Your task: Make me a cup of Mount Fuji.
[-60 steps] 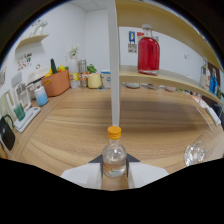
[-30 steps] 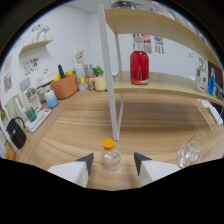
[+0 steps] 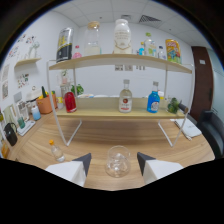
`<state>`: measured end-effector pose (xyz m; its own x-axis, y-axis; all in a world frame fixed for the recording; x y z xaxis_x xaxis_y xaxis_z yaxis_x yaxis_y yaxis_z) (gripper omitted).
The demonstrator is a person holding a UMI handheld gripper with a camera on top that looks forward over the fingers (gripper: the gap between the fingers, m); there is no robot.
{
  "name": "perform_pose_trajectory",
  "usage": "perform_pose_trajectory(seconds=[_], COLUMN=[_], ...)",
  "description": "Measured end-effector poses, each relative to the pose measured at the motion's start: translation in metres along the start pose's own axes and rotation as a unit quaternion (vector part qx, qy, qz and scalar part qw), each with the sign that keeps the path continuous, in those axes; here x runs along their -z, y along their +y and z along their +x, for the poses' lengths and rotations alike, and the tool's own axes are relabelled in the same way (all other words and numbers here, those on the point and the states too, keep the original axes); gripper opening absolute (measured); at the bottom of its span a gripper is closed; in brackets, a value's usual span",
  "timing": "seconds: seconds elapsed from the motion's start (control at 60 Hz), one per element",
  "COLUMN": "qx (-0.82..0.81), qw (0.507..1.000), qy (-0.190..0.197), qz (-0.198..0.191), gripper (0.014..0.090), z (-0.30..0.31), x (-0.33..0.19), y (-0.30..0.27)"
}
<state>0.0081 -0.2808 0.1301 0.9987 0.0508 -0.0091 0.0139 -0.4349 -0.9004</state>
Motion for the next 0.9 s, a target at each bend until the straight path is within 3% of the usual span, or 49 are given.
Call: perform_pose_trajectory(seconds=[0.083, 0.217, 0.433, 0.617, 0.783, 0.9], qx=[-0.002, 0.004, 0.000, 0.009, 0.012, 0.026], qw=[1.000, 0.999, 0.997, 0.998, 0.998, 0.998], qy=[0.002, 0.005, -0.001, 0.003, -0.013, -0.016], qz=[0.005, 0.045, 0.083, 0.066, 0.056, 0.058], gripper=[0.0850, 0.0850, 0.0829, 0.0647, 0.0375, 0.0368], z=[0.032, 0.077, 0.121, 0.136, 0.132, 0.131], x=[0.000, -0.014, -0.068, -0.116, -0.134, -0.133], y=[-0.014, -0.065, -0.124, -0.130, -0.128, -0.127])
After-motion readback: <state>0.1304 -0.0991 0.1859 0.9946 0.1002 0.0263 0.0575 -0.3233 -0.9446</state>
